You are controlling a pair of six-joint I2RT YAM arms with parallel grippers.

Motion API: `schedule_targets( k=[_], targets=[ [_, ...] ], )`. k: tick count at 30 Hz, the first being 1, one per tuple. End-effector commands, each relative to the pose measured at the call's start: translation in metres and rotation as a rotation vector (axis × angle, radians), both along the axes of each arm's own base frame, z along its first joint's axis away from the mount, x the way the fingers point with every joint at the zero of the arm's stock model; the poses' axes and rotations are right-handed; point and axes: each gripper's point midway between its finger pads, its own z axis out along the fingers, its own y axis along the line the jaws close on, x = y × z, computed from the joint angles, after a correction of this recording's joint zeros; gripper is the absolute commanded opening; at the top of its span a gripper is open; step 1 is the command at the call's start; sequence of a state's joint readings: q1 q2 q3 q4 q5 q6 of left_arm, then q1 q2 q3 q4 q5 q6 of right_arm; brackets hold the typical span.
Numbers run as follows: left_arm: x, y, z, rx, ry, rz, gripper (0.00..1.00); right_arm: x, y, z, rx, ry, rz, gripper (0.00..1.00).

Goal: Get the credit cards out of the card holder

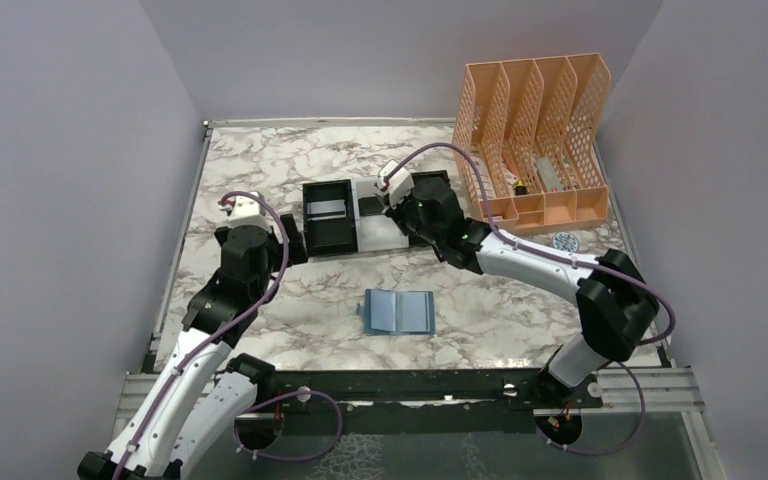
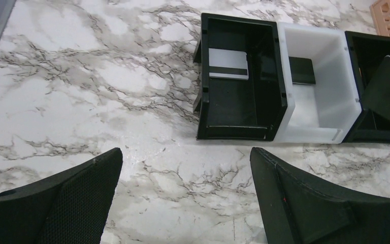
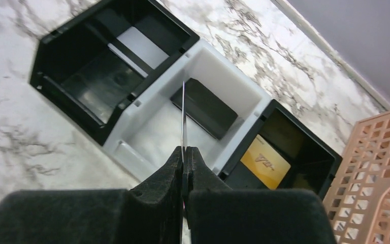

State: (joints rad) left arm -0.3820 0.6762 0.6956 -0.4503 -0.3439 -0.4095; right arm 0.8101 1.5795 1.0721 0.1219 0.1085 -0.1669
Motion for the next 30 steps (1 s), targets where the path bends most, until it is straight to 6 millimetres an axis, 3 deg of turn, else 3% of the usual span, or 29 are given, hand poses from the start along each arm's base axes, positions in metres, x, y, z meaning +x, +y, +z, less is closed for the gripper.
schedule_targets(
  k=[1, 11, 17, 22, 30],
  targets=[
    [-0.002, 0.018, 0.008, 0.028, -0.031, 0.089, 0.99, 0.025, -0.005, 0.007, -0.128, -0.111, -0.054, 0.01],
    [-0.001, 0.015, 0.005, 0.031, -0.003, 0.074, 0.99, 0.057, 0.018, -0.011, -0.139, -0.126, -0.097, 0.01],
    [-0.002, 0.015, 0.005, 0.032, -0.002, 0.074, 0.99, 0.072, 0.034, -0.048, -0.242, -0.068, -0.070, 0.01],
    [-0.003, 0.016, 0.007, 0.033, -0.010, 0.080, 0.99, 0.088, 0.031, -0.067, -0.330, -0.095, -0.110, 0.01],
    [-0.003, 0.018, 0.008, 0.037, -0.014, 0.087, 0.99, 0.106, 0.030, -0.080, -0.427, -0.166, -0.103, 0.01]
  ],
)
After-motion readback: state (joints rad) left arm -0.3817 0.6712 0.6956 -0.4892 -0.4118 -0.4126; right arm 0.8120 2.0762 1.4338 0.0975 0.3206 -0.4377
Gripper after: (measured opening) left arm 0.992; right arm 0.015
